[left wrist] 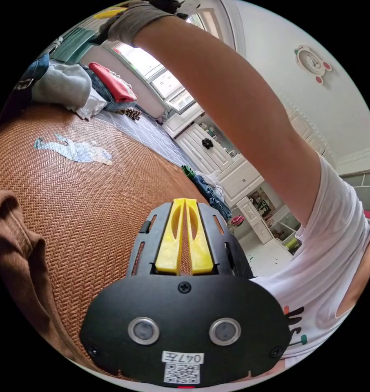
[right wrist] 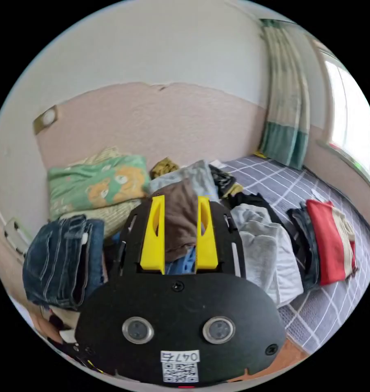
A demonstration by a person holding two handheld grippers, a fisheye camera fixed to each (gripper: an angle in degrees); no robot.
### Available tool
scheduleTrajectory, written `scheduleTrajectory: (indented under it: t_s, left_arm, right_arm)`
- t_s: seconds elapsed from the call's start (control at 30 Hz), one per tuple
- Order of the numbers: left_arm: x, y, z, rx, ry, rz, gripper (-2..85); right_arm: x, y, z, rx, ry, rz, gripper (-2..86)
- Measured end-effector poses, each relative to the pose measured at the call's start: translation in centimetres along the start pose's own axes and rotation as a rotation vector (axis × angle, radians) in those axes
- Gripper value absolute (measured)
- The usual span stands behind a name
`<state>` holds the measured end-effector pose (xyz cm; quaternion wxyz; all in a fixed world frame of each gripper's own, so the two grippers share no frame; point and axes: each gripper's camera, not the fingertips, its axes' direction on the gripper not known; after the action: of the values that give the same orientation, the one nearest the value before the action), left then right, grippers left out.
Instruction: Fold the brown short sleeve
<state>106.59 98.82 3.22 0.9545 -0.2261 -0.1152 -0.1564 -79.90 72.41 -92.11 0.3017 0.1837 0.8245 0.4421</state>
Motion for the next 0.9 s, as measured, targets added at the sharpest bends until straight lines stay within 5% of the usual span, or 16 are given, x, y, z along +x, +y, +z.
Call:
scheduleTrajectory:
  t_s: [0.2,0.4,0.7,0.9]
  left_arm:
    - [-0.3,-1.6,-1.6,0.002,-0.022,-0.013,-1.0]
    - [0.6,-3.5,-3.3,0.0,-0.051,-0.015,-1.0]
    - [6.7,-6.5,-5.3,-0.019,-0.103,0.093,-1.0]
    - [20.0,-6.0,-6.7,-0.046,0.153,0.541,-1.0]
  right_arm:
    - [-7.6,-1.3,9.3,-0.237,-0.16,-0.159,10.7]
    - [-11.9,-1.4,15.4,-0.289,0.117,-0.204,1.5]
    - [-8.7,2.1,6.2,-0.261,0.173,-0.285,0.1]
    - [-4.5,19.5,-2.6,-0.453,0.07,-0.385,7.9]
